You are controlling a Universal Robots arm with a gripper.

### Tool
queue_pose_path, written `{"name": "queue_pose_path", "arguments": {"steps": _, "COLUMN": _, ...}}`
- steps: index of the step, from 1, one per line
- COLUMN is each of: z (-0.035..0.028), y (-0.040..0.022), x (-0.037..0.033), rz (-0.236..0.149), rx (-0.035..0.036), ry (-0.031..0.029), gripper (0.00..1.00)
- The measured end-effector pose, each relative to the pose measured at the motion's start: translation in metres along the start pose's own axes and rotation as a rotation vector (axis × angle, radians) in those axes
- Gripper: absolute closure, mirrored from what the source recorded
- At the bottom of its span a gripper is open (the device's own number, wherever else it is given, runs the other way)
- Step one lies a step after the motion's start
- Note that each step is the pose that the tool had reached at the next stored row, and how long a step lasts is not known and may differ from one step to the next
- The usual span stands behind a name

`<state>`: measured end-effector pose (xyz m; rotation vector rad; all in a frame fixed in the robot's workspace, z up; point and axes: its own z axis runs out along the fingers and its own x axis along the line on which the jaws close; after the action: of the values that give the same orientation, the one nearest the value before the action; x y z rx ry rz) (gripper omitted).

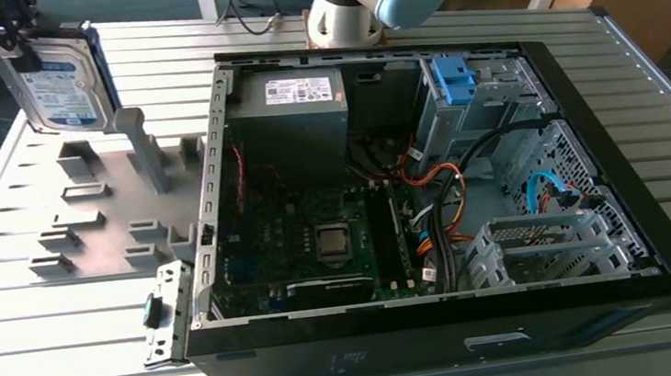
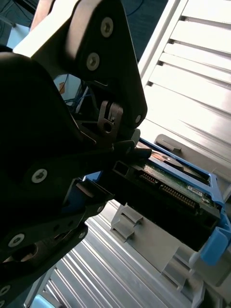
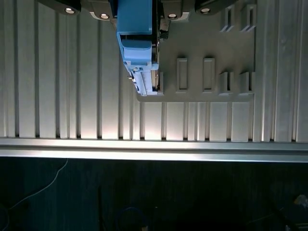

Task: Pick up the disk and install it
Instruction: 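Pick up the disk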

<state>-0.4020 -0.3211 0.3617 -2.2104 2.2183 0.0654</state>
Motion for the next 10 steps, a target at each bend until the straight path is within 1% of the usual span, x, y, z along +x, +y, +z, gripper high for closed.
{"name": "queue_pose_path", "arguments": {"steps": 10, "z": -0.007, "y": 0.0002, "x": -0.0003, "rz": 0.0, "rx": 0.0, "ry": 0.0, "gripper": 0.63}}
